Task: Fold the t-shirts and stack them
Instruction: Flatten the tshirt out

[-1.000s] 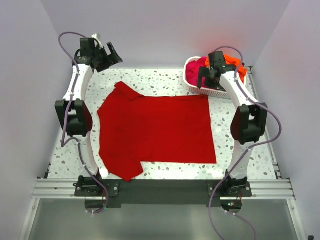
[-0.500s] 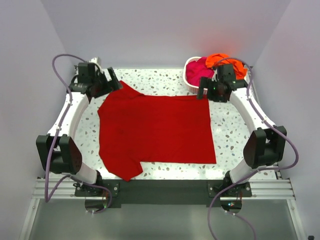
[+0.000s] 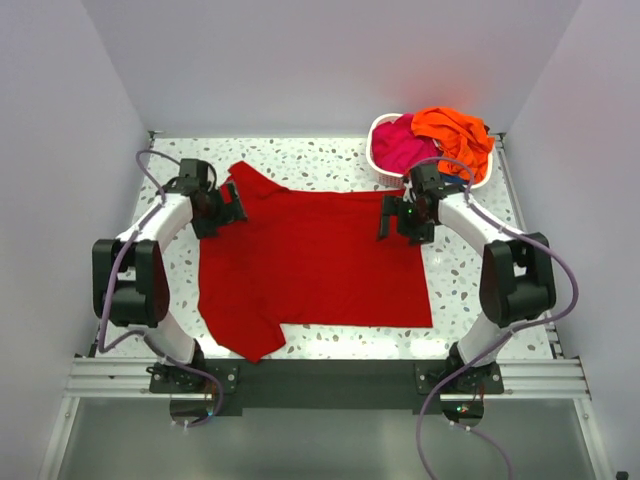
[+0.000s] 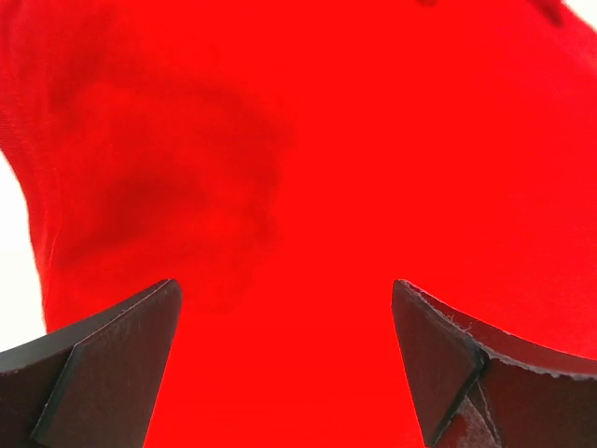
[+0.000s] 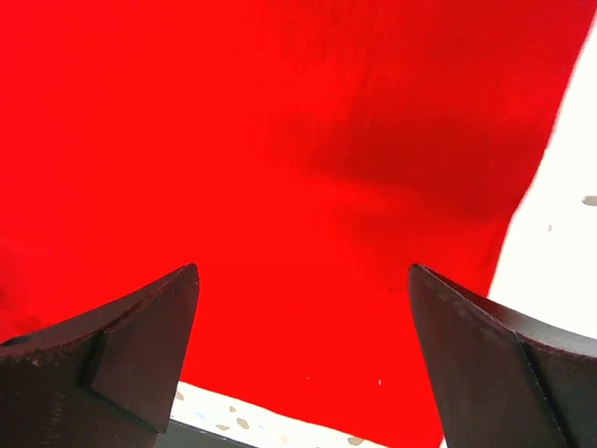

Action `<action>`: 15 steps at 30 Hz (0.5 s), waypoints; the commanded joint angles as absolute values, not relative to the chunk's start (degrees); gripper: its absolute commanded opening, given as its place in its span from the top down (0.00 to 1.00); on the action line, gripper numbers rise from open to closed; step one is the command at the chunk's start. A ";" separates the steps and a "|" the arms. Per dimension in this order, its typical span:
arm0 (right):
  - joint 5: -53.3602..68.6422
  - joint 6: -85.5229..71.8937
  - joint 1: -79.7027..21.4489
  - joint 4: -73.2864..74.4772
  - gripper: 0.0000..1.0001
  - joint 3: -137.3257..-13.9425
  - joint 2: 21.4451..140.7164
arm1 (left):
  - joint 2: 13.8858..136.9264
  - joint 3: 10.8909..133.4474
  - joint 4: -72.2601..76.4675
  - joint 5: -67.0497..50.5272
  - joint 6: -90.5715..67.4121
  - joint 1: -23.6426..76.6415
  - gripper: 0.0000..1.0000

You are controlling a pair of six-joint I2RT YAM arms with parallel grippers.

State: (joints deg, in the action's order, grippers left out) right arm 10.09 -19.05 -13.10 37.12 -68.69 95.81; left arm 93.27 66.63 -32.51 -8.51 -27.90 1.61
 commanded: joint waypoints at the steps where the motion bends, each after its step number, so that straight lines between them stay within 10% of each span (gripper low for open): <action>1: 11.16 -19.60 -13.45 35.33 0.04 -70.57 98.96 | 97.46 65.74 -29.54 -8.70 -28.13 0.70 0.00; 15: 5.72 -23.02 -13.53 37.35 0.04 -79.62 112.84 | 116.71 79.25 -28.30 -11.07 -26.81 0.00 0.00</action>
